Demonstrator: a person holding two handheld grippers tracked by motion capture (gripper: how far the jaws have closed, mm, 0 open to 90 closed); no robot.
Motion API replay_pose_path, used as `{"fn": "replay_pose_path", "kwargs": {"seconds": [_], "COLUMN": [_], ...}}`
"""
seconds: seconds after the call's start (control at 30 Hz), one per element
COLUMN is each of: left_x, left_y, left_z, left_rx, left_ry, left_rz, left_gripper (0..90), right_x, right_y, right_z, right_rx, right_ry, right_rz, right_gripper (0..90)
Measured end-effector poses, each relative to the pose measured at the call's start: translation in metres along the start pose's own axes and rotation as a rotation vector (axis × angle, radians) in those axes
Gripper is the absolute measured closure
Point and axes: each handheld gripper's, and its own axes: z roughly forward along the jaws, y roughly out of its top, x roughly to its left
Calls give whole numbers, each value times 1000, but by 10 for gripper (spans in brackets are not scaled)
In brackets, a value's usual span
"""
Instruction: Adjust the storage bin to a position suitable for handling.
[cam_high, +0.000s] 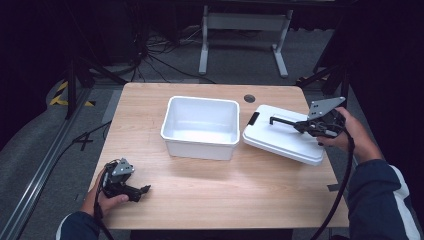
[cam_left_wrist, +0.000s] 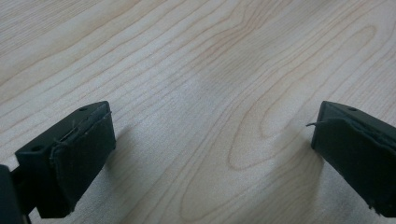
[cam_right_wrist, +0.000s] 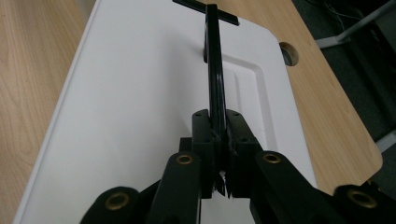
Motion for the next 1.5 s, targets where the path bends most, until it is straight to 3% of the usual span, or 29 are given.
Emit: {"fn": "replay_pose_path", "kwargs": {"seconds": [0.23, 0.6, 1.17, 1.5], "left_x": [0, 0, 0, 0], "left_y": [0, 0, 0, 0], "left_z": [0, 0, 0, 0], "left_rx": [0, 0, 2, 2], "left_ry": [0, 0, -3, -4], "left_rz": [0, 1, -4, -3], "left_gripper": [1, 1, 1, 1], "right_x": [4, 8, 7, 10], "right_y": [-7, -19, -39, -50], "right_z": [23, 43, 64, 77], "right_rx": [20, 33, 44, 93], "right_ry": [28, 52, 80, 85], "right_rz": [19, 41, 113, 123], "right_gripper": [847, 846, 844, 841]}}
